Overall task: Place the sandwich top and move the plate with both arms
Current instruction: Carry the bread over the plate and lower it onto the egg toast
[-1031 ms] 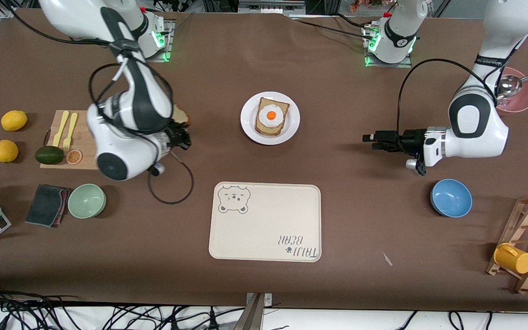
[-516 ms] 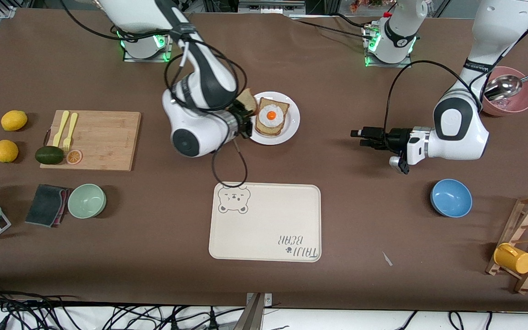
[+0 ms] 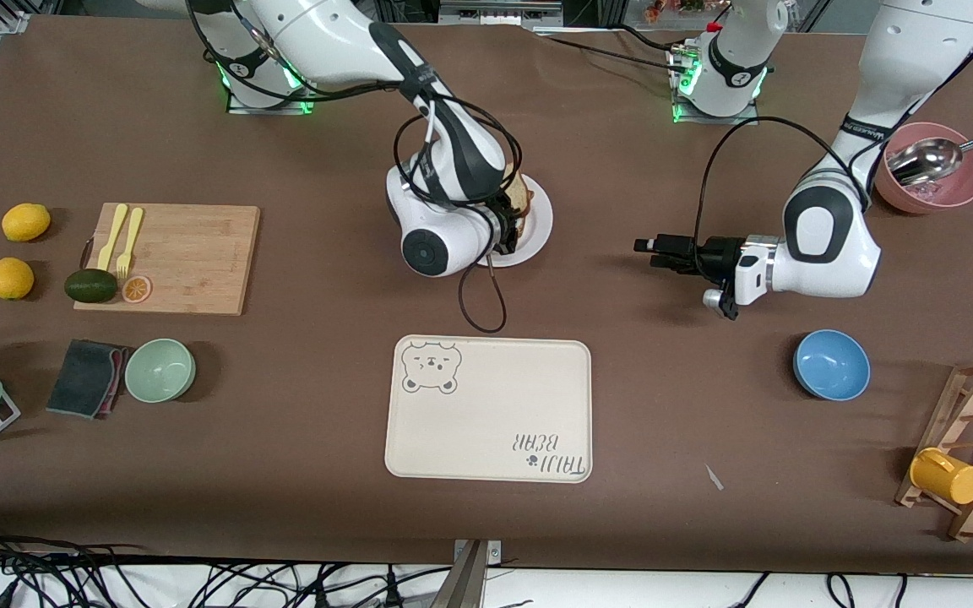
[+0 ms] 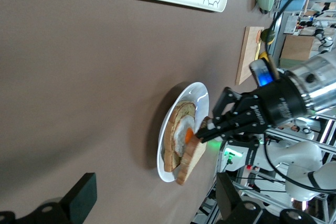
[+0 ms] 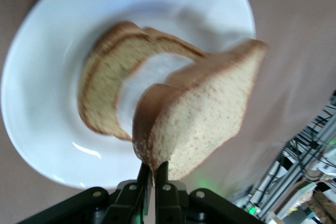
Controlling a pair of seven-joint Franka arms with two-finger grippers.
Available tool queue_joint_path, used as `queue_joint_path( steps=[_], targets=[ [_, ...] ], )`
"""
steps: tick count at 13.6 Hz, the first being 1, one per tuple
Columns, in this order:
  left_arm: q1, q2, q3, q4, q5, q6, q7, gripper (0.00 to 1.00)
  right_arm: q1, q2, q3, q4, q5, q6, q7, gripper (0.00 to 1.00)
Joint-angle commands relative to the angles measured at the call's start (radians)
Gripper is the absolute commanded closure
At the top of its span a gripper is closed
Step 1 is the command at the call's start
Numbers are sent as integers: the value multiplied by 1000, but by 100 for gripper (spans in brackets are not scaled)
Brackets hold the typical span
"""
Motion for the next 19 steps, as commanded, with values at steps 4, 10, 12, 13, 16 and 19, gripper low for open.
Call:
queue_joint_path(
  steps=[4, 10, 12, 13, 16, 19],
  targets=[
    [0, 20, -47, -97, -215, 85, 236, 0, 11, 36, -24, 52, -71, 32, 23, 0],
    [-63, 23, -93, -127, -219, 217, 268, 1, -12, -32, -93, 115, -157, 12, 18, 0],
    [-75, 25, -93, -145, -220, 221, 268, 1, -12, -61, -142, 117, -171, -18, -3, 0],
    [-84, 25, -95, -156, -220, 231, 268, 1, -13, -87, -165, 117, -196, -43, -32, 0],
    [-96, 69, -104, -164, -220, 234, 287, 1, -13, -134, -263, 117, -254, -133, -178, 0],
    [-92, 126, -121, -154, -266, 237, 336, 6, -12, -155, -375, 117, -256, -172, -373, 0]
  ],
)
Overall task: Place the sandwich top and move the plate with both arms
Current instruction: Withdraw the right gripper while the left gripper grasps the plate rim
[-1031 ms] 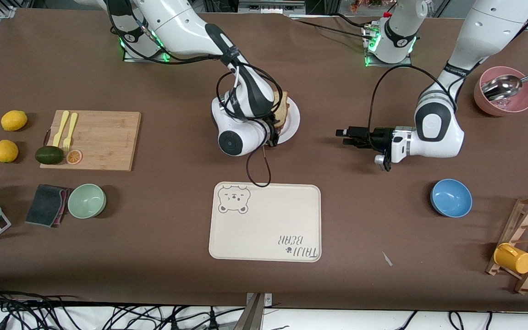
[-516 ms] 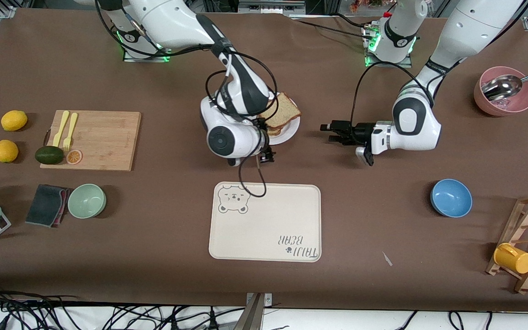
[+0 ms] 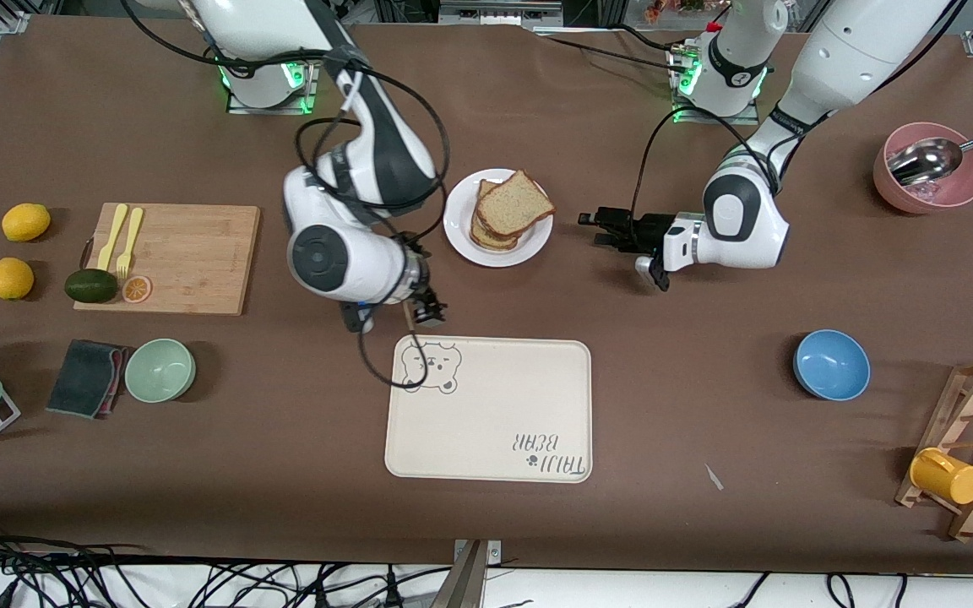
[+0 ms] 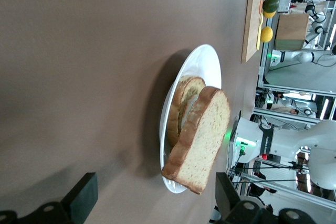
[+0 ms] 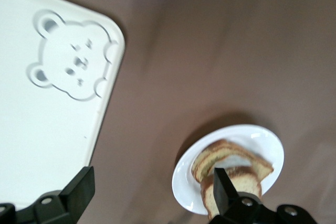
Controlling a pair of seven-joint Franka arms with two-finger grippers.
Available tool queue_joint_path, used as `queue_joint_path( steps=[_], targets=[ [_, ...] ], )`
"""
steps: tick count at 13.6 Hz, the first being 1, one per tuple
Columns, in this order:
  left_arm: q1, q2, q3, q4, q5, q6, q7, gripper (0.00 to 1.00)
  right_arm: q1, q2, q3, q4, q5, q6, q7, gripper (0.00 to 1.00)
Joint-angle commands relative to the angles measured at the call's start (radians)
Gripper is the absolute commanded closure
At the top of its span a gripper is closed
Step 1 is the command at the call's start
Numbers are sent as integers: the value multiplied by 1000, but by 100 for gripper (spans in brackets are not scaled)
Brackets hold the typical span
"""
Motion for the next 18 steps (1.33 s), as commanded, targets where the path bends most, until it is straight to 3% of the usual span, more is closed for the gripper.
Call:
queue_joint_path(
  steps=[1, 2, 5, 9, 11, 16, 18],
  targets=[
    [-3, 54, -29, 12, -118, 17, 73, 9, 4, -16, -83, -8, -24, -37, -143, 0],
    [-6, 83, -40, 45, -161, 17, 107, 10, 4, -16, -104, -8, -42, -37, -193, 0],
    [-23, 130, -42, 73, -226, 17, 184, 33, 5, -17, -176, -8, -108, -40, -363, 0],
    [-65, 144, -39, 95, -249, 30, 182, 44, 5, -58, -311, -8, -151, -109, -707, 0],
    [-88, 158, -37, 98, -251, 69, 182, 45, 7, -60, -379, -8, -148, -140, -871, 0],
    [-101, 167, -34, 110, -249, 69, 182, 45, -76, -133, -385, -11, -156, -149, -1173, 0],
    [-106, 167, -31, 118, -246, 69, 181, 59, -151, -152, -347, -10, -154, -193, -1264, 0]
  ],
)
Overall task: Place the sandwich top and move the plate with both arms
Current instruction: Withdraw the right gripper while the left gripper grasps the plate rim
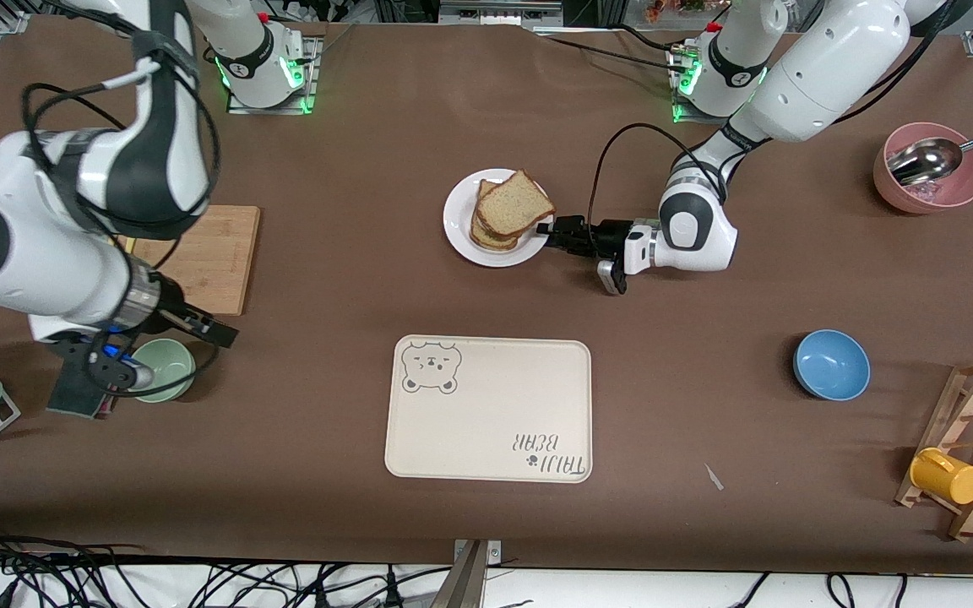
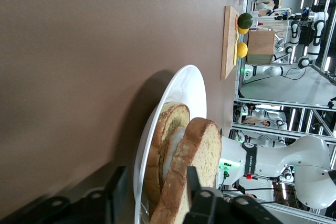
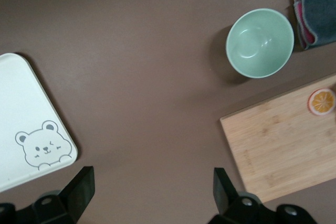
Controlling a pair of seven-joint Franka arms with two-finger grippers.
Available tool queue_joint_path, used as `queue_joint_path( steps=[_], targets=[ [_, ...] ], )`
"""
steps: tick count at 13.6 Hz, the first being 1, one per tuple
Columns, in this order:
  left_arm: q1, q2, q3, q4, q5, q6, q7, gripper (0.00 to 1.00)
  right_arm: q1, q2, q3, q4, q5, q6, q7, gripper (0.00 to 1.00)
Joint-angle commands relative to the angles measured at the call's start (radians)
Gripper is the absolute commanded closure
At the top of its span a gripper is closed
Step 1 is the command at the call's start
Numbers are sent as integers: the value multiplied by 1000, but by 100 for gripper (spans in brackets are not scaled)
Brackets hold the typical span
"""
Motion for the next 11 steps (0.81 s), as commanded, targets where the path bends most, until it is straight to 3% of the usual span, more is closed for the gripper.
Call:
queue_joint_path(
  steps=[1, 3, 7, 11],
  targets=[
    [-21, 13, 7, 22, -34, 11, 30, 63, -119, -68, 97, -9, -19, -41, -124, 0],
    [-34, 14, 7, 22, -29, 12, 29, 70, -233, -118, 224, -9, -48, -40, -139, 0],
    [-37, 17, 7, 22, -23, 48, 30, 70, -477, -227, 556, -26, -365, -43, -266, 0],
    [-44, 25, 7, 22, -20, 57, 30, 69, -693, -348, 709, -106, -384, -43, -426, 0]
  ],
)
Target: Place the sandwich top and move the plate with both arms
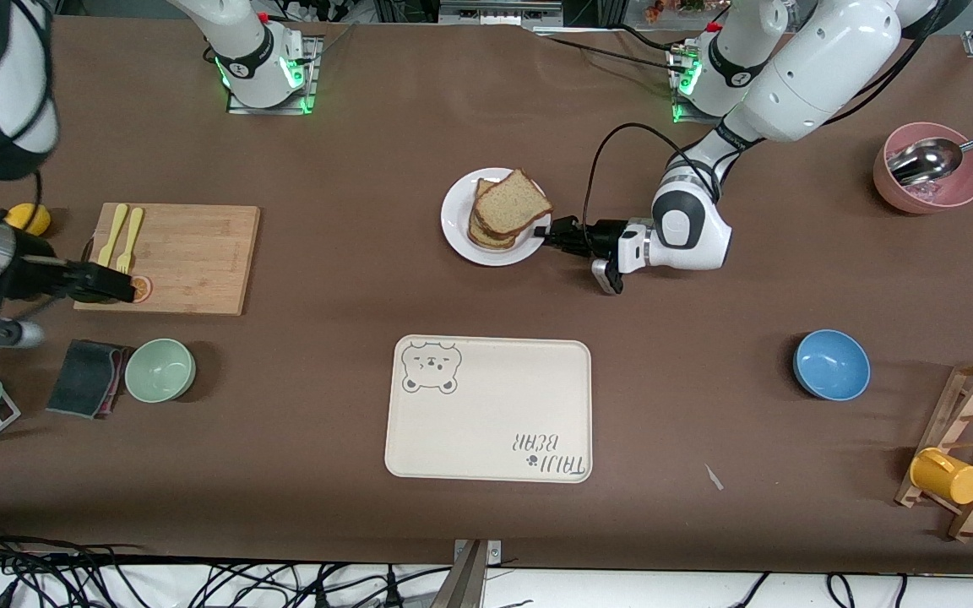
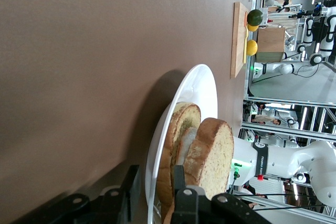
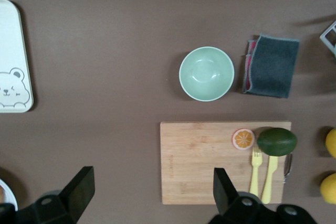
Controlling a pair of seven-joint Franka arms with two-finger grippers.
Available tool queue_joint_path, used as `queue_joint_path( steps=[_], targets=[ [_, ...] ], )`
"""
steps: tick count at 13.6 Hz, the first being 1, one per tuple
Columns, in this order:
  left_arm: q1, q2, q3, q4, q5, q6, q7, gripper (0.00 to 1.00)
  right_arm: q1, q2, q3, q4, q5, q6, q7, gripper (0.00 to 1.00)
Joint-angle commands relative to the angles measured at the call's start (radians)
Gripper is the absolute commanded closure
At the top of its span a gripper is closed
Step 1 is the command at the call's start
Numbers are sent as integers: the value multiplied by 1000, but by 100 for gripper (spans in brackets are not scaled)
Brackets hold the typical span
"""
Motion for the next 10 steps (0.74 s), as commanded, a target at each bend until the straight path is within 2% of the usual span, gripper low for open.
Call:
queue_joint_path(
  steps=[1, 4, 5, 6, 7, 9, 10],
  targets=[
    [-23, 17, 5, 17, -20, 12, 29, 69, -142, -138, 104, -132, -17, 1, -92, 0],
    [-36, 17, 5, 17, -20, 12, 29, 76, -147, -263, 120, -258, -17, 12, -113, 0],
    [-46, 17, 6, 17, -18, 29, 29, 76, -151, -301, 156, -287, -18, 4, -121, 0],
    [-52, 17, 8, 17, -20, 52, 29, 76, -150, -318, 194, -300, -29, 7, -117, 0],
    [-53, 17, 8, 16, -20, 55, 30, 76, -151, -315, 205, -303, -43, 16, -107, 0],
    [-53, 17, 8, 16, -20, 55, 32, 77, -151, -312, 203, -321, -50, 47, -112, 0],
    [-56, 17, 6, 14, -20, 55, 32, 80, -151, -321, 196, -326, -49, 53, -110, 0]
  ],
)
